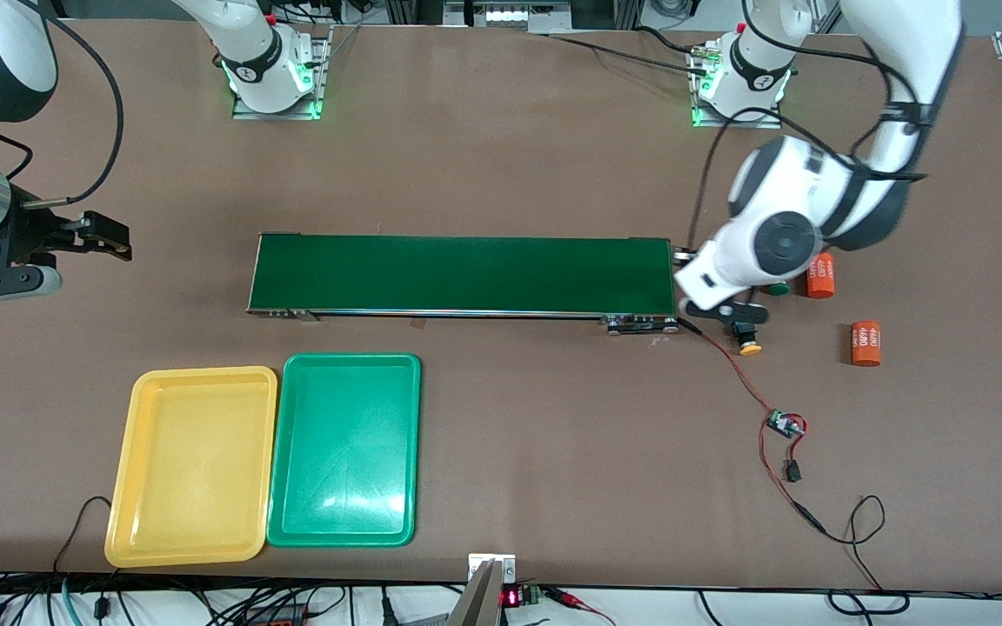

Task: Sort buttons by color to trays
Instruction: 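Grasp the green-capped button with the left gripper and place it on the belt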

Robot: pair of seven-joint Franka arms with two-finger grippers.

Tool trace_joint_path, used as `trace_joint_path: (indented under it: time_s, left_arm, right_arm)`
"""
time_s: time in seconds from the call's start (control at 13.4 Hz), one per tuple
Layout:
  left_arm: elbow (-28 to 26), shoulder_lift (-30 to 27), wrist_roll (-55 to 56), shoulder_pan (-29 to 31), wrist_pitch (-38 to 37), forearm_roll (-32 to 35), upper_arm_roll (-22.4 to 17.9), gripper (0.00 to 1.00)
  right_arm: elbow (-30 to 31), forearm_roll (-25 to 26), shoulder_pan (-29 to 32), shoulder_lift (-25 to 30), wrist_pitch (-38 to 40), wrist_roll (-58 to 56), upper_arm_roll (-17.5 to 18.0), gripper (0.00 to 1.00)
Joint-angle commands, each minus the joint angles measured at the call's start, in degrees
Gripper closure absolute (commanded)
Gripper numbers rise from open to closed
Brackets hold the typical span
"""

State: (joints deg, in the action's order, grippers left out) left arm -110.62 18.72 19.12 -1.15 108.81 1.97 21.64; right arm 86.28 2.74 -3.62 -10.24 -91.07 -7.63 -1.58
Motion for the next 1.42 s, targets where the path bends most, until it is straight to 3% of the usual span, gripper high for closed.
trace_joint_path:
  time_s: [0.0, 0.37, 0.45, 0.6, 0.82, 0.97, 1.12, 1.35]
  left_arm:
    - [-1.51, 2.02, 5.04, 0.1, 5.59, -1.0, 3.66, 0.8]
    - [-3.72, 4.75, 10.84, -4.99, 14.23, -1.0, 4.11, 0.74]
    - [-3.72, 4.84, 11.29, -5.18, 14.24, -1.0, 4.11, 0.57]
    - [-3.29, 4.4, 10.59, -4.21, 13.28, -0.74, 4.11, 0.0]
    - [0.65, 2.65, 10.5, -3.16, 5.4, -0.74, 4.29, 0.0]
    - [7.32, 2.38, 10.41, -2.72, -4.87, -0.65, 3.94, 0.0]
    - [11.82, 2.38, 7.45, 1.3, -11.4, -0.21, 3.85, 0.0]
    - [12.98, 1.68, -2.3, 9.47, -15.02, 2.4, 3.67, 0.0]
  right_arm:
    - [-0.67, -0.01, 0.37, -0.13, 0.81, -0.28, 0.17, 0.0]
    - [-0.67, -0.01, 0.28, -0.13, 0.89, -0.37, 0.17, 0.0]
    - [-0.67, -0.01, 0.37, -0.13, 0.89, -0.45, 0.17, 0.0]
    - [-0.67, -0.01, 0.37, -0.13, 0.89, -0.45, 0.17, 0.0]
    - [-0.67, -0.01, 0.37, -0.13, 0.89, -0.45, 0.17, 0.0]
    - [-0.59, -0.01, 0.37, -0.13, 0.89, -0.37, 0.17, 0.0]
    - [-0.59, -0.01, 0.37, -0.13, 0.89, -0.45, 0.17, 0.0]
    - [-0.59, -0.01, 0.46, -0.22, 0.89, -0.45, 0.17, 0.0]
